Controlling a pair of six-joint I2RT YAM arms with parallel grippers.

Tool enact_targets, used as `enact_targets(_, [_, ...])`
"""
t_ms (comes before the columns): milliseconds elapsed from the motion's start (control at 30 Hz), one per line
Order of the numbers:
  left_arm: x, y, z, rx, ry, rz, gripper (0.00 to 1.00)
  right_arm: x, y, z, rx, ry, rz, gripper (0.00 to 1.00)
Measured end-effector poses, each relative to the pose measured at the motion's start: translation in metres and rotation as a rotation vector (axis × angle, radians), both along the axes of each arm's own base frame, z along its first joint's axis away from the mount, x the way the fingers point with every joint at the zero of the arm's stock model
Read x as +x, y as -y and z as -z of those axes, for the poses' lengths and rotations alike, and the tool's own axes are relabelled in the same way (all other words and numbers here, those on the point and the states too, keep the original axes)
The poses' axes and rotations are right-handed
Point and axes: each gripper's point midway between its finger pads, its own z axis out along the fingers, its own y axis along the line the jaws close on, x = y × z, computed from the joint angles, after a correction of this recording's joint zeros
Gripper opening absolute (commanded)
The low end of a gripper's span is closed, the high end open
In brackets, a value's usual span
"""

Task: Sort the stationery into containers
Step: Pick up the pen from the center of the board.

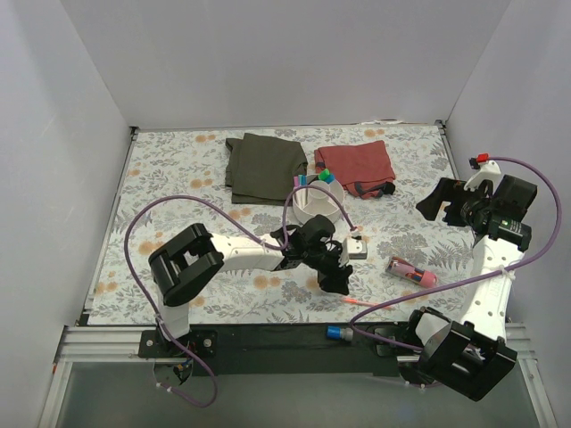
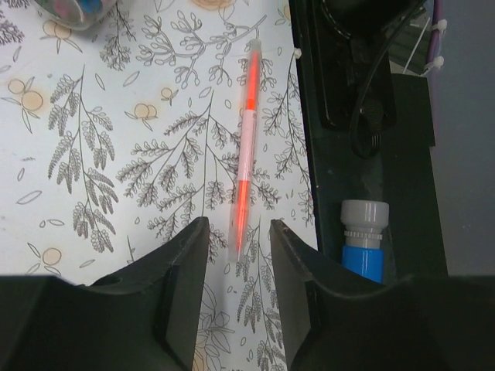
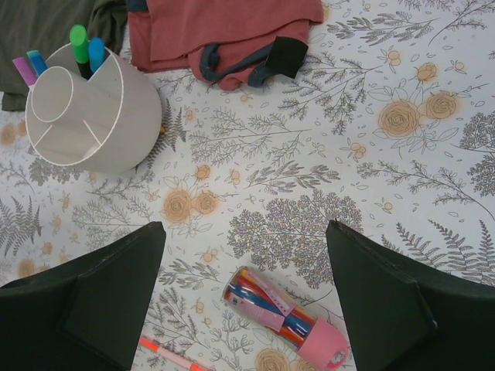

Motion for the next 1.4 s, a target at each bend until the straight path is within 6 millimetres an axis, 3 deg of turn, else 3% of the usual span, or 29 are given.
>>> enact_targets(267, [-0.010,0.039,-0.009,-0.063,0.010,0.042,0.30,-0.001,0.000,0.001,-0.007,-0.001,-0.008,0.94])
enact_targets(400, [-0.024,0.055,0.001,-0.062,-0.006,0.065,0.22,-0.001,0.000,0.001,-0.011,0.001,-0.010,0.94])
enact_targets(633, [-0.029,0.063,0.020,-0.036,-0.027,0.031,0.20,-0.001,0.005,0.001,-0.025,0.005,-0.004,0.94])
enact_targets(933, [-0.027,0.087,0.028,-0.057,-0.013,-0.005,0.20,-0.001,0.005,0.001,-0.026,0.006,-0.003,0.94])
enact_targets(1400, [-0.035,0.093,0.031,-0.058,-0.011,-0.007,0.21,-0.001,0.006,0.000,-0.028,0.009,0.000,0.94])
